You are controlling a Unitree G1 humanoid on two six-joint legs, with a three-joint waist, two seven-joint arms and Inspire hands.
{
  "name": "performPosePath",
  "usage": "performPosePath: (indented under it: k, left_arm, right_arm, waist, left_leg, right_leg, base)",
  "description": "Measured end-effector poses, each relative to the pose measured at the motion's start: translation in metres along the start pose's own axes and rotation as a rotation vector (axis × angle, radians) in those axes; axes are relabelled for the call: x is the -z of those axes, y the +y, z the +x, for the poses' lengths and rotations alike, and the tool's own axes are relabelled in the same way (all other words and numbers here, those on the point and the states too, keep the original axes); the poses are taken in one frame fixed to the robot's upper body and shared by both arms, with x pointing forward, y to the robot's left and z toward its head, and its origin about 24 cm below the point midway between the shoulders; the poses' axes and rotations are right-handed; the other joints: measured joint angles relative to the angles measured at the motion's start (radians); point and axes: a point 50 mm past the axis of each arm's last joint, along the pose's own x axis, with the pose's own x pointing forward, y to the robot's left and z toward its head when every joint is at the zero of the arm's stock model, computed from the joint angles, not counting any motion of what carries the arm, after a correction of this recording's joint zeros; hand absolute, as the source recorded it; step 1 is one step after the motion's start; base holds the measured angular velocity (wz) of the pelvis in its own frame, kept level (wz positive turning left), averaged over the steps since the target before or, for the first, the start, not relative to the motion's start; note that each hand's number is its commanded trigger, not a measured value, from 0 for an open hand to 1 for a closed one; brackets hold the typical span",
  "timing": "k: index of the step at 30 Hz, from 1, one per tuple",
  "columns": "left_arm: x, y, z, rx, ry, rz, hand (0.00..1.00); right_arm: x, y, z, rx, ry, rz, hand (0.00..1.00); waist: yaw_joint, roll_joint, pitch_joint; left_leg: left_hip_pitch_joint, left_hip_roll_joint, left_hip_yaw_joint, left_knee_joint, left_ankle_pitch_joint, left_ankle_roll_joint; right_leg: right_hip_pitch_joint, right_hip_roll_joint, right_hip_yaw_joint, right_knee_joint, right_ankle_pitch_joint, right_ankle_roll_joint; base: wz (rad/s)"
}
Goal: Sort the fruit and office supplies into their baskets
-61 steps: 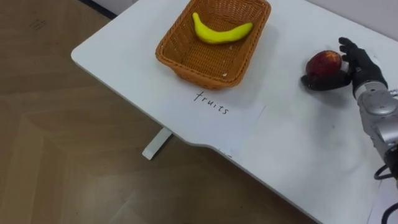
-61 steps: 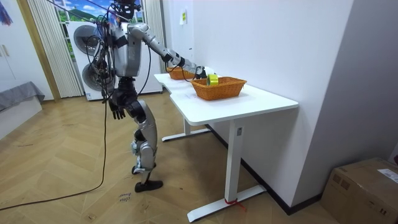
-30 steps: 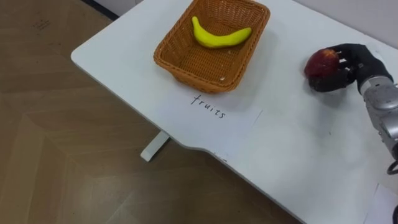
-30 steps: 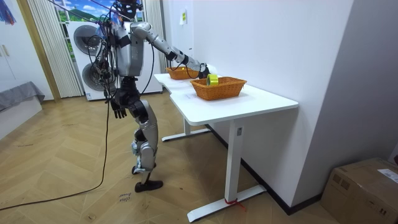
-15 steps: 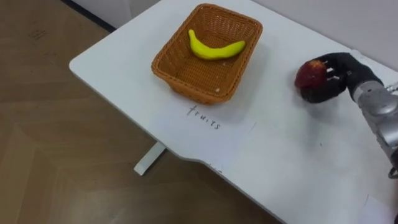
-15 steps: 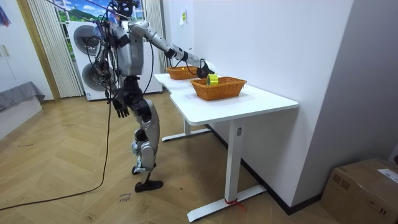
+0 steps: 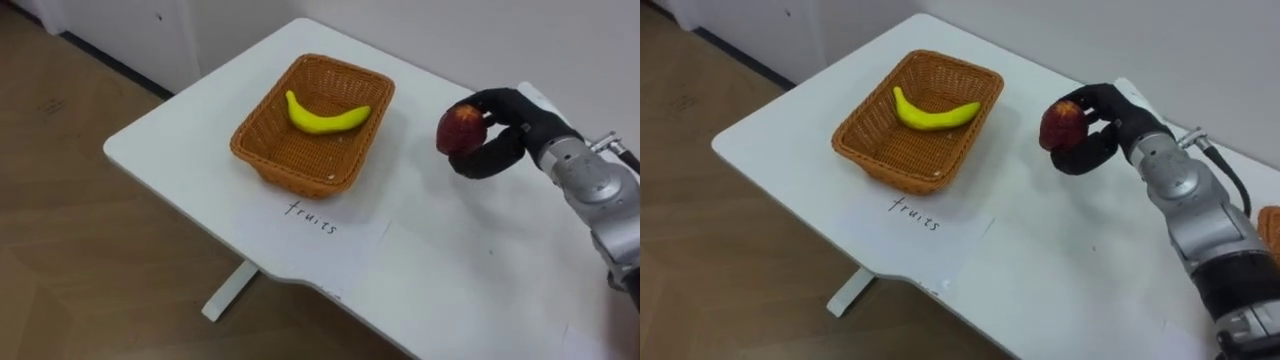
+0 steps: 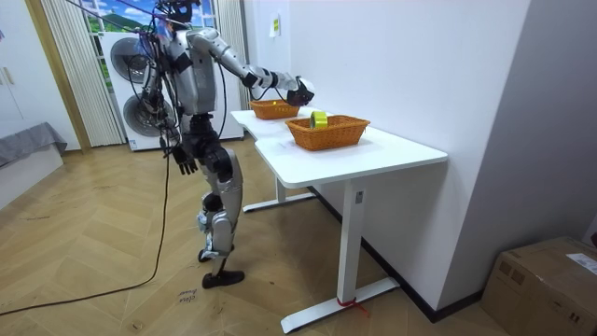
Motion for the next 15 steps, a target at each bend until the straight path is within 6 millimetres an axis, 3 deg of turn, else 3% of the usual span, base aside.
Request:
performPosePath:
  k: [9, 15]
  left_arm:
    - [0.0042, 0.0, -0.0001, 0.014, 0.033, 0.045, 0.0]
    - [0.0066, -0.001, -0.0001, 0.036, 0.044, 0.04, 0.0]
  right_arm:
    - [0.0019, 0.0013, -0.0008, -0.004, 0.008, -0.021, 1.0]
    - [-0.0008, 0.0012, -0.001, -0.003, -0.003, -0.029, 1.0]
  waist:
    - [-0.006, -0.001, 0.0055]
    - [-0.019, -0.005, 0.0031]
  left_leg:
    - [0.05, -0.011, 0.004, -0.006, -0.006, 0.008]
    - [0.072, -0.018, 0.006, -0.005, -0.013, 0.019]
  right_leg:
    - [0.055, -0.004, 0.002, -0.01, -0.005, 0.008]
    - [0.072, -0.019, 0.0, 0.011, -0.013, 0.021]
  base:
    - [0.0]
    - [0.02]
